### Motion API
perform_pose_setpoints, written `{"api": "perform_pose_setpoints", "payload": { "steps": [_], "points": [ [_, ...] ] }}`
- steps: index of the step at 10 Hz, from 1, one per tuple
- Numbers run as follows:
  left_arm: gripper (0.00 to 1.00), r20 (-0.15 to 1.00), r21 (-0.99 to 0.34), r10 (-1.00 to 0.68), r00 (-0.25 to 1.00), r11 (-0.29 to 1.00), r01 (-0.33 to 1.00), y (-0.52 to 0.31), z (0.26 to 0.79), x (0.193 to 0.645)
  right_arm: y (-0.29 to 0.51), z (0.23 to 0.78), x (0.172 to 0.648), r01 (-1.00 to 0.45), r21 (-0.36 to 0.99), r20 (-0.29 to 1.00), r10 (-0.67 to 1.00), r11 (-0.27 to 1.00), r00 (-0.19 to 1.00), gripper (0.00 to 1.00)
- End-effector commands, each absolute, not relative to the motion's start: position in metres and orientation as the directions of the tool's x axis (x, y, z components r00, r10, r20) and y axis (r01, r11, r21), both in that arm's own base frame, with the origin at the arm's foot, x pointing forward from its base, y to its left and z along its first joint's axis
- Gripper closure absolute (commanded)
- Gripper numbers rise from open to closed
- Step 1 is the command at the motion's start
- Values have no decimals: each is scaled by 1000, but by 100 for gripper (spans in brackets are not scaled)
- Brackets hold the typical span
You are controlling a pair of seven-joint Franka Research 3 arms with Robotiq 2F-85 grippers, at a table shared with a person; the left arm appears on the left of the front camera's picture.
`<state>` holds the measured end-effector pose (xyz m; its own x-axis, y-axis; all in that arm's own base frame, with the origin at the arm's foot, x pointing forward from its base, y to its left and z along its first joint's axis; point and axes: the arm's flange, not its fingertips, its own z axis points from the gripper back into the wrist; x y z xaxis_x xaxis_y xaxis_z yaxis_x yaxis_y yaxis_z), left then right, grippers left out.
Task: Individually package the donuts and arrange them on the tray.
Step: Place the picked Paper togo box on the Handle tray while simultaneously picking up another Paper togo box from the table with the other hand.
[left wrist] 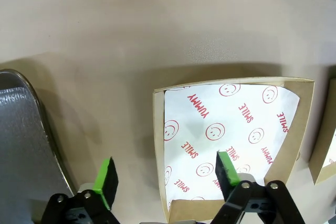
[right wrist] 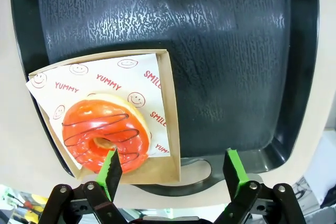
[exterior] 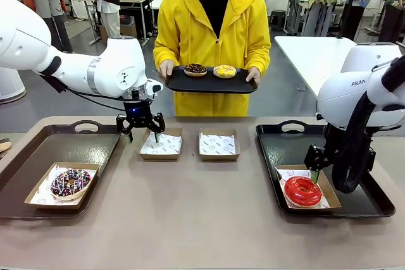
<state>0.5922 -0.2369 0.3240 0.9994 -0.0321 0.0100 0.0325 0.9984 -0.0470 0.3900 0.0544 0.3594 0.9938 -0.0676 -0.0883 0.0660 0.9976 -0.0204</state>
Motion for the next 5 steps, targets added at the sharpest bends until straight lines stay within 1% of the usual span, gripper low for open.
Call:
{"api": "perform_pose_setpoints", "payload": {
  "steps": [1, 2, 4, 5],
  "points": [
    [56, 10, -12, -18, 1000, 1000, 18, -241, 325, 597, 52, 363, 393, 75, -11, -101, -76, 997, 992, 0],
    [100, 9, -12, -18, 1000, 1000, 19, -241, 325, 597, 51, 363, 393, 74, -9, -103, -75, 997, 992, 0],
    [100, 7, -12, -20, 1000, 1000, 20, -242, 325, 597, 51, 363, 392, 73, -5, -102, -73, 997, 992, 0],
    [83, 8, -11, -22, 1000, 1000, 22, -242, 325, 596, 51, 364, 391, 75, -3, -100, -75, 997, 992, 0]
  ]
}}
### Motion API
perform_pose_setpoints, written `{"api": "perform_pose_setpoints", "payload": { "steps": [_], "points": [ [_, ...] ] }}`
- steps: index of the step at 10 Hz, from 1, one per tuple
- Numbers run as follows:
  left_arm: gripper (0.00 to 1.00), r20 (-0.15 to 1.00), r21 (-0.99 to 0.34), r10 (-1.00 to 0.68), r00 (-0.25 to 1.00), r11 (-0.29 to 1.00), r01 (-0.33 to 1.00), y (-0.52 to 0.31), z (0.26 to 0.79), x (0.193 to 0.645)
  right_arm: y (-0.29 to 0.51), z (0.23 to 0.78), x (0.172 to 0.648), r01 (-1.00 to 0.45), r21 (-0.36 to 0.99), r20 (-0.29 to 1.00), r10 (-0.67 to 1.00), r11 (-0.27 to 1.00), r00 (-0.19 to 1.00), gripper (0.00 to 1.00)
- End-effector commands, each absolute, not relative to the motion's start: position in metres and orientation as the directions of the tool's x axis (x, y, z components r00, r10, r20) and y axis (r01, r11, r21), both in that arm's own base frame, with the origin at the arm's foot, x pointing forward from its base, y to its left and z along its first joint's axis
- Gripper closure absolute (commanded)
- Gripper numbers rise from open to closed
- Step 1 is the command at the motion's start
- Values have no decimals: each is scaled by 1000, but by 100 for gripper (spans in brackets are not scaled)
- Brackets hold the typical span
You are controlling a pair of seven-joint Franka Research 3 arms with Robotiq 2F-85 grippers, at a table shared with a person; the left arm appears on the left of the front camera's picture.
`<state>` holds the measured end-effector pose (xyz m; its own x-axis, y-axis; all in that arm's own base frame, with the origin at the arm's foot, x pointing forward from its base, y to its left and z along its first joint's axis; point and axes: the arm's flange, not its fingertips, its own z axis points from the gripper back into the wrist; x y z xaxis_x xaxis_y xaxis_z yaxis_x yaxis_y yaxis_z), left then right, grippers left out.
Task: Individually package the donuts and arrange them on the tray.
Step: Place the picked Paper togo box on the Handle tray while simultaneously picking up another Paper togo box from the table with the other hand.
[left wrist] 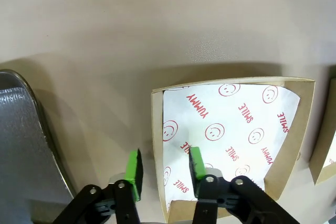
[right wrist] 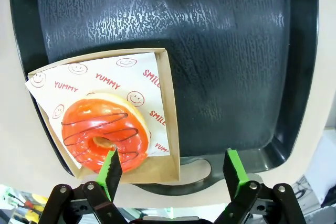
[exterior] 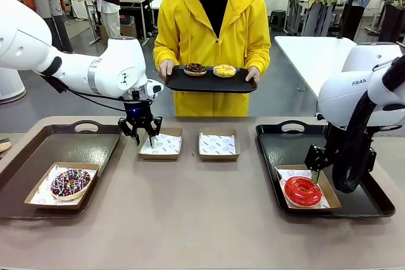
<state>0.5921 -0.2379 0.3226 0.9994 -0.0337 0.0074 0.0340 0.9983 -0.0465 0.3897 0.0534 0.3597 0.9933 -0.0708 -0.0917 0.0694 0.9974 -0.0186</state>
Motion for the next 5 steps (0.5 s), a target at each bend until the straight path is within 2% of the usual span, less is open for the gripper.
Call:
{"api": "perform_pose_setpoints", "payload": {
  "steps": [1, 2, 5],
  "points": [
    [93, 7, -11, -23, 1000, 1000, 23, -242, 325, 596, 50, 364, 391, 77, -2, -99, -76, 997, 992, 0],
    [100, 5, -13, -21, 1000, 1000, 21, -242, 325, 596, 50, 364, 390, 79, 0, -97, -78, 997, 992, 0],
    [100, -1, -9, -16, 1000, 1000, 16, -243, 326, 596, 46, 366, 388, 86, 9, -91, -85, 996, 992, 0]
  ]
}}
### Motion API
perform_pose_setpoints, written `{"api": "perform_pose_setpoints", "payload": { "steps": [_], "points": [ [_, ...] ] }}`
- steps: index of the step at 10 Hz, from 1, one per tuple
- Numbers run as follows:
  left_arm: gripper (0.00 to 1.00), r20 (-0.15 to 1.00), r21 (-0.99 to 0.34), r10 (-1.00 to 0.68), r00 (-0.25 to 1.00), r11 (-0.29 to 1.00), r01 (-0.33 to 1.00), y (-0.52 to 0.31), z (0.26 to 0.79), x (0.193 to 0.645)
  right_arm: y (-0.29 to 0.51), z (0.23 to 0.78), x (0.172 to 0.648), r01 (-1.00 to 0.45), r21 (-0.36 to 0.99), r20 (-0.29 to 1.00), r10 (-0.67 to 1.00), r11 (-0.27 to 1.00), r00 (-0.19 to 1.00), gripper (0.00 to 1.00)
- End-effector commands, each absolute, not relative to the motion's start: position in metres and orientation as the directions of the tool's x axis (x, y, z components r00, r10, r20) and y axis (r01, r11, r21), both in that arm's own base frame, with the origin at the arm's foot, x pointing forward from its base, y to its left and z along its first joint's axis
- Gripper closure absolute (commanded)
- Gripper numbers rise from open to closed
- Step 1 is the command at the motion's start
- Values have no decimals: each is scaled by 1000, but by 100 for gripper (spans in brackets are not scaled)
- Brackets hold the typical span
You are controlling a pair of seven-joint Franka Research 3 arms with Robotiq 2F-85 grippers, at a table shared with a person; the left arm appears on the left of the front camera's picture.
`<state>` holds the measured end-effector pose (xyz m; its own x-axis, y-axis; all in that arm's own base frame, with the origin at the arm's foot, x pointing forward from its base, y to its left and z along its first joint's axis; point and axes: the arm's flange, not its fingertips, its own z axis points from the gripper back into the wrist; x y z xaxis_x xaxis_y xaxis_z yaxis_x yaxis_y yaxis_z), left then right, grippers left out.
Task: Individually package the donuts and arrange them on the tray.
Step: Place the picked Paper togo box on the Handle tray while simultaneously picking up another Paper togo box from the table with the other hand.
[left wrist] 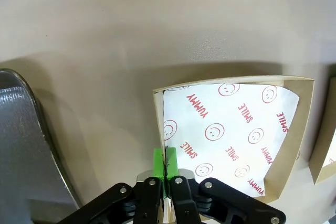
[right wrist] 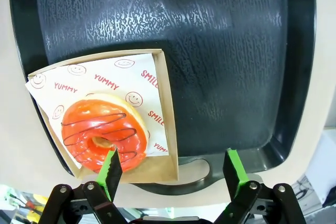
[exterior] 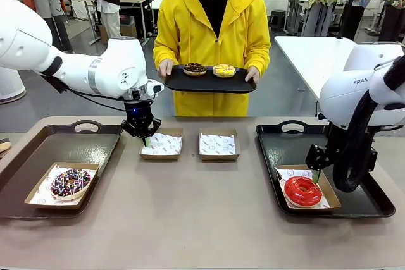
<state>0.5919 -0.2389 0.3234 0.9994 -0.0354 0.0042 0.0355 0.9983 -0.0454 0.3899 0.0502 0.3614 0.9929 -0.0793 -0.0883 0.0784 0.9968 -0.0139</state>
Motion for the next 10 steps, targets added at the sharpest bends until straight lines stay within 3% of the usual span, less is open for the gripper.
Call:
{"api": "perform_pose_setpoints", "payload": {
  "steps": [1, 3, 6, 8, 10],
  "points": [
    [100, -9, -7, -11, 1000, 1000, 11, -243, 327, 596, 43, 369, 386, 96, 27, -87, -93, 995, 992, 0],
    [100, -33, 2, 1, 999, 1000, -1, -244, 334, 596, 32, 387, 371, 148, 105, -110, -137, 983, 984, 0],
    [100, 5, -8, 22, 1000, 1000, -22, -247, 389, 595, -21, 451, 319, 155, 414, -54, -146, 897, 988, 0],
    [100, 65, -55, 30, 997, 998, -26, -254, 434, 598, -88, 483, 288, 181, 669, -10, -235, 721, 972, 0],
    [100, 97, -82, 57, 994, 995, -49, -259, 471, 605, -145, 483, 274, 159, 815, 16, -295, 558, 955, 0]
  ]
}}
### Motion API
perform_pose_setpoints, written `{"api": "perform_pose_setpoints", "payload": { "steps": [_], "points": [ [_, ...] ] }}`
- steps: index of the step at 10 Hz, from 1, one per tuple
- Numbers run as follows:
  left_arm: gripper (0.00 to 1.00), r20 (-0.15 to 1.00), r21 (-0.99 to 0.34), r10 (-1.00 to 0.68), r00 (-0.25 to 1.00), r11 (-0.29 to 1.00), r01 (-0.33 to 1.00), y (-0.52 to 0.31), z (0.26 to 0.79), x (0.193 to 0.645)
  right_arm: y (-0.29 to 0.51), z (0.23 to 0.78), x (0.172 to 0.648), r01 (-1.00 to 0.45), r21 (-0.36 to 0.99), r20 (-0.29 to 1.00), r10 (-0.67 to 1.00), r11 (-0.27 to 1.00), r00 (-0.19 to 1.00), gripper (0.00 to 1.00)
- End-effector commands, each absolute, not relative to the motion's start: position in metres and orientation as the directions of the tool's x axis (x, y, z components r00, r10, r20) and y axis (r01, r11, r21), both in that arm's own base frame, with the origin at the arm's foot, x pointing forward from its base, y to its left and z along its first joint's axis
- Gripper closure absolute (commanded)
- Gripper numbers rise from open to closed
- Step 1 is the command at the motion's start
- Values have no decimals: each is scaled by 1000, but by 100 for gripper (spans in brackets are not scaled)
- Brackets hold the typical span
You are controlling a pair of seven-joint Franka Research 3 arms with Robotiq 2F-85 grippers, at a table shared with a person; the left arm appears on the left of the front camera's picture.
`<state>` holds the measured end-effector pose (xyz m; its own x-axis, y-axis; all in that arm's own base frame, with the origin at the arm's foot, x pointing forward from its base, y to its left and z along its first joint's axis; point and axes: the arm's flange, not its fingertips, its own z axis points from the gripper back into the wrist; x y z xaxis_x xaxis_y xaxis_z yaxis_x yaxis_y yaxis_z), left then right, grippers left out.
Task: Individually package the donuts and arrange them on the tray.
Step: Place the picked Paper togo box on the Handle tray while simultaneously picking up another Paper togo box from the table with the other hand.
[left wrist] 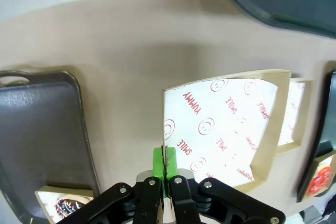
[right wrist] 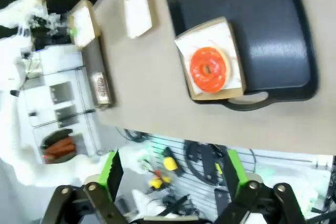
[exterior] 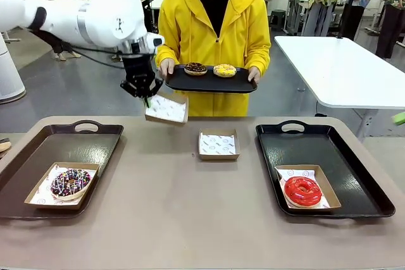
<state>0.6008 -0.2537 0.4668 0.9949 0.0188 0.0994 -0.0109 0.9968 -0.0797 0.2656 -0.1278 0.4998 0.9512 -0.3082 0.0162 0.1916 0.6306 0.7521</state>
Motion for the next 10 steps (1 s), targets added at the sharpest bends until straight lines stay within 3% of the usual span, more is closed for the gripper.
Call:
{"api": "perform_pose_setpoints", "payload": {
  "steps": [1, 4, 7, 9, 10],
  "points": [
    [100, 93, -94, 61, 994, 994, -53, -259, 487, 610, -171, 476, 270, 157, 861, -4, -304, 483, 953, 0],
    [100, 71, -115, 88, 994, 990, -80, -256, 511, 629, -226, 447, 277, 143, 919, -38, -278, 367, 960, 0],
    [100, 28, -89, 98, 995, 991, -95, -256, 505, 646, -248, 420, 293, 123, 925, -38, -236, 359, 971, 0],
    [100, 58, -84, 68, 996, 994, -63, -251, 501, 633, -239, 416, 297, 37, 923, 47, -207, 384, 977, 0],
    [100, 58, -84, 68, 996, 994, -63, -251, 501, 633, -241, 414, 292, 137, 916, -48, -238, 376, 970, 0]
  ]
}}
